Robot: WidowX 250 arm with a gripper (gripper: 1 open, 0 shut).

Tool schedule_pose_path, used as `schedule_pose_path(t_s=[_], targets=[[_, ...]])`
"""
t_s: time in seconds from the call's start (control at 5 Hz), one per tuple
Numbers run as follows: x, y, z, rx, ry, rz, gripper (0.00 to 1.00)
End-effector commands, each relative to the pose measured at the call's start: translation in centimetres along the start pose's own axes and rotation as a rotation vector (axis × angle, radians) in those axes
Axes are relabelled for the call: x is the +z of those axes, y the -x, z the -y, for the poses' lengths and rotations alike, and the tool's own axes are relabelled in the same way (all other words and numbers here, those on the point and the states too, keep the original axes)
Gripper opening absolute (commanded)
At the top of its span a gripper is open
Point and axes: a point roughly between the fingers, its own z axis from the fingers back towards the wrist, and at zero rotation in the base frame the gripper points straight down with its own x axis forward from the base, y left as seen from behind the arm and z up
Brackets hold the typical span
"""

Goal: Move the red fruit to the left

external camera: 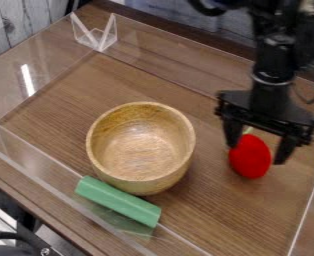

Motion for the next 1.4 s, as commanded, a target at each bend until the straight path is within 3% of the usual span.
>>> schedule_pose_path(t_s=[0.0,0.2,0.4,0.6,0.8,1.2], targets=[[1.0,-1.0,1.6,-0.044,0.025,0.052,1.0],[3.5,-1.7,1.3,-0.028,0.046,0.081,1.0],[7.0,-3.1,-0.5,0.016,0.071,0.134,1.0],[8.2,-3.2,-2.6,0.009,0.114,0.15,1.0],[8.0,-2.7,-5.2,-0.01,0.127,0.161,1.0],[8.2,-5.8,-10.6,0.0,0.084,0.22,1.0]])
